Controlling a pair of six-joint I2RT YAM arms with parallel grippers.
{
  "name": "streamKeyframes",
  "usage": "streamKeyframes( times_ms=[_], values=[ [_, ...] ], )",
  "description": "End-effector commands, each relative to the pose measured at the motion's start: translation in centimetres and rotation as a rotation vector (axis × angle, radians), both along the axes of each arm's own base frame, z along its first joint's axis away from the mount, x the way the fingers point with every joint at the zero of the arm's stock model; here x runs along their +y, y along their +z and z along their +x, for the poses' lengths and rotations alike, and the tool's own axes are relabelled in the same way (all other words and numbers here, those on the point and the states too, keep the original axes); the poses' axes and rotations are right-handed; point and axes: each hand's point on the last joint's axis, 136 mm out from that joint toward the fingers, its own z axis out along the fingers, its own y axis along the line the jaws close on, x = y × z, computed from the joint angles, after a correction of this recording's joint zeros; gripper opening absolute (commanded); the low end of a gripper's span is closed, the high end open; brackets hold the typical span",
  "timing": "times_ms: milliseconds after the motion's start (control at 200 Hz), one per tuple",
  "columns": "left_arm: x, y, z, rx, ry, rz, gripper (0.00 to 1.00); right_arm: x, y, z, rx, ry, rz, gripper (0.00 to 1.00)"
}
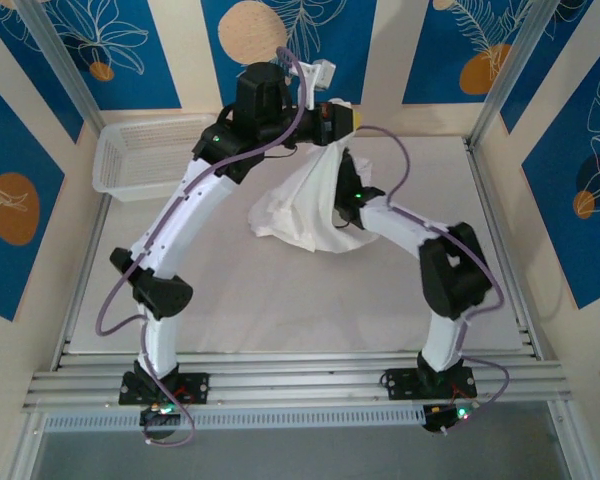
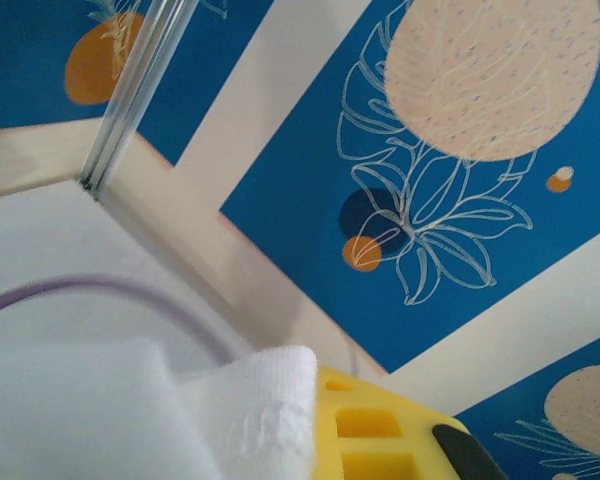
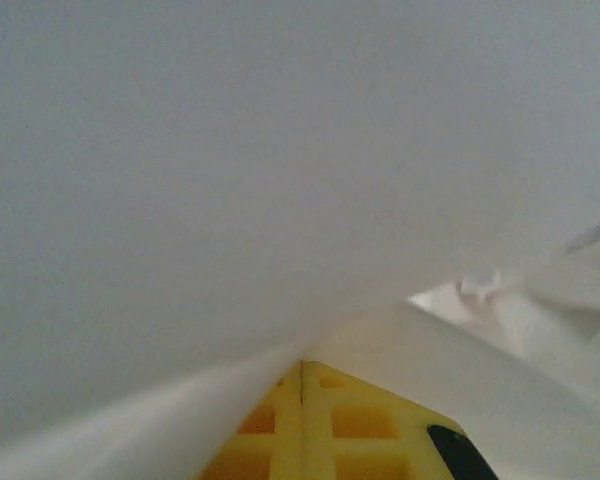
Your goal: Fold the inside-out t-shirt
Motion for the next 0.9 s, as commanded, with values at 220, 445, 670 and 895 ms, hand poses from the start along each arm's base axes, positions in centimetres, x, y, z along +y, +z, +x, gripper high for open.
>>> streamKeyframes(
  times_ms=[220,445,670,895],
  values=[
    [-2.1,5.7,-4.0,-0.061,-0.17,-0.175,0.0,-0.6,-10.9,-2.5,0.38,-0.033,-0.13,0.05],
    [-3.7,4.6,-5.9,-0.014,-0.249,-0.154,0.0,1.2,-5.0,0.1,0.349,-0.049,0.02,0.1],
    [-3.9,7.7,-11.4,-0.08,-0.395,-0.21,0.0,-0.4,-8.1,2.7,0.334,-0.15,-0.148,0.13],
    [-1.4,9.8,-15.3,-0.146,-0.44,-0.193,0.0,-2.6,-11.4,4.5,0.322,-0.115,-0.408,0.36]
  ],
)
